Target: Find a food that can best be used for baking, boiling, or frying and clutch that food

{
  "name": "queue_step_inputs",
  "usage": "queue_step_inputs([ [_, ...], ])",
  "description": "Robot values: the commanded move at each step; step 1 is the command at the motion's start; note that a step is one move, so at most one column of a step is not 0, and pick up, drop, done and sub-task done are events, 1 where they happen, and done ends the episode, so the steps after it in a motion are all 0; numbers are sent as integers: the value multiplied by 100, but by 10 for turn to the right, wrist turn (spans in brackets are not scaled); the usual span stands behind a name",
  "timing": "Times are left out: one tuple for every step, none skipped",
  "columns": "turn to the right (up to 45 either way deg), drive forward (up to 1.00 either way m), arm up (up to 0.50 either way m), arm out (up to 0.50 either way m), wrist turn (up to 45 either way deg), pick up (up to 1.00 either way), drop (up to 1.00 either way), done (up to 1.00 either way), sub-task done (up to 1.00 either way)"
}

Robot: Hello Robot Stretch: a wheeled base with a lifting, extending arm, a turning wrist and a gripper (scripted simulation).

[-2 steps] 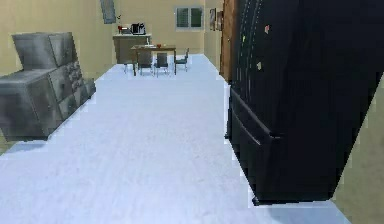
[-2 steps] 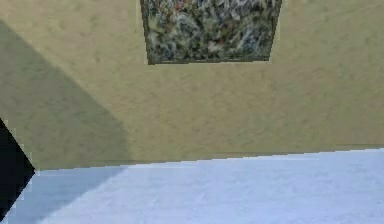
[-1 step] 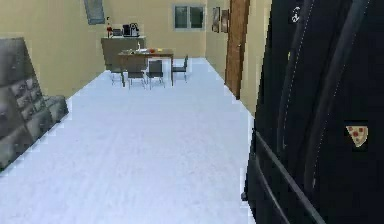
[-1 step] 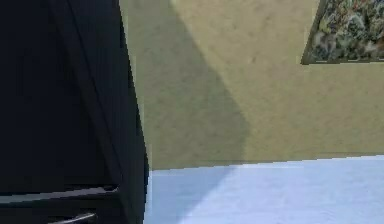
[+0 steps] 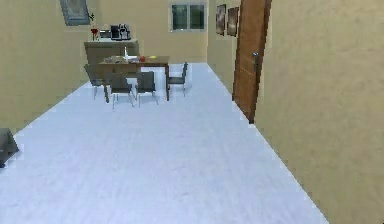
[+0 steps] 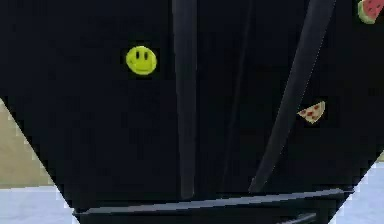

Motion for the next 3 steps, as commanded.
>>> queue_step_inputs([
  [0, 50, 0, 0, 0, 0, 0, 0, 0],
  [30, 0, 0, 0, 0, 0, 0, 0, 0],
  [0, 100, 0, 0, 0, 0, 0, 0, 0],
])
